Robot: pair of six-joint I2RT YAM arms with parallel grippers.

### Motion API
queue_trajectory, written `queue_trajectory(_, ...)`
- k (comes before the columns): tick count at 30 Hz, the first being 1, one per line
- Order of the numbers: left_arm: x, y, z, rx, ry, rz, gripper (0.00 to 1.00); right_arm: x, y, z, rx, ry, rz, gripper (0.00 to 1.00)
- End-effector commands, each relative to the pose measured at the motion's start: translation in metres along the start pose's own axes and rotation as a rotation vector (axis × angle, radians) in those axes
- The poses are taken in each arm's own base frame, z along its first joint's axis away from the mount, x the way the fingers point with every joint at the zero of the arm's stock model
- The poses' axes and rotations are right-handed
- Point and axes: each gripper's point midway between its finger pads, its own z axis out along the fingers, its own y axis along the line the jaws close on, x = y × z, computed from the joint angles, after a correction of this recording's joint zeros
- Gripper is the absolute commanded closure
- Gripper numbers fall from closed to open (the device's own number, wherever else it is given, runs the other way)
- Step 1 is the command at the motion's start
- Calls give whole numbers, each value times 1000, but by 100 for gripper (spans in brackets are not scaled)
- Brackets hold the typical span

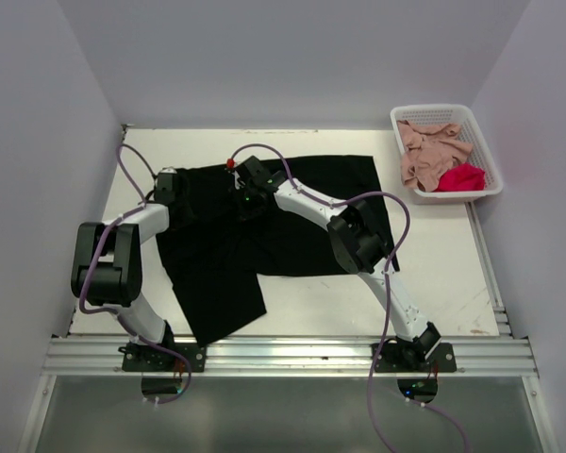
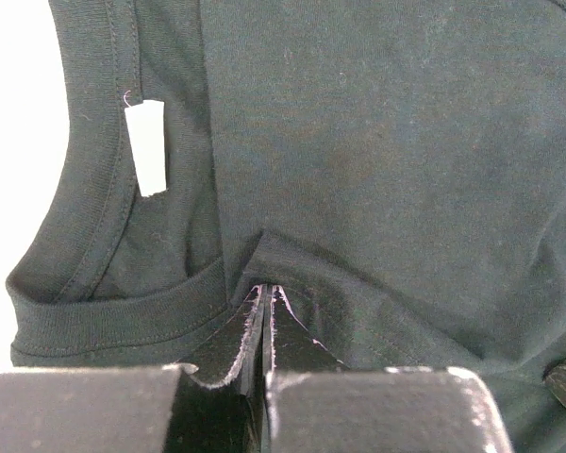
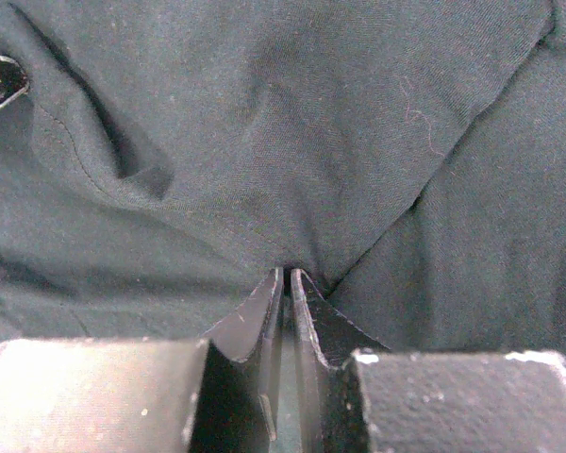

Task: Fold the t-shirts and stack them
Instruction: Fold the flattened tshirt in 1/3 of the way

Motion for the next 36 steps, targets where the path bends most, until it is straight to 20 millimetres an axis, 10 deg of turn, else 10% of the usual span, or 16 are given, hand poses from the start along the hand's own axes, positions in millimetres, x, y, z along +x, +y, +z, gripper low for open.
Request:
queue_trajectory(1, -18, -3, 5, 7, -49, -16, 100, 32, -30, -4, 94, 108, -6, 88)
queue_trajectory(24, -18, 8, -54, -17, -21, -8, 100, 38, -30, -1, 87, 118, -10, 89)
queue_trajectory(36, -2, 20, -24, -85, 4, -6, 96, 40, -30, 0, 82, 123, -8, 90)
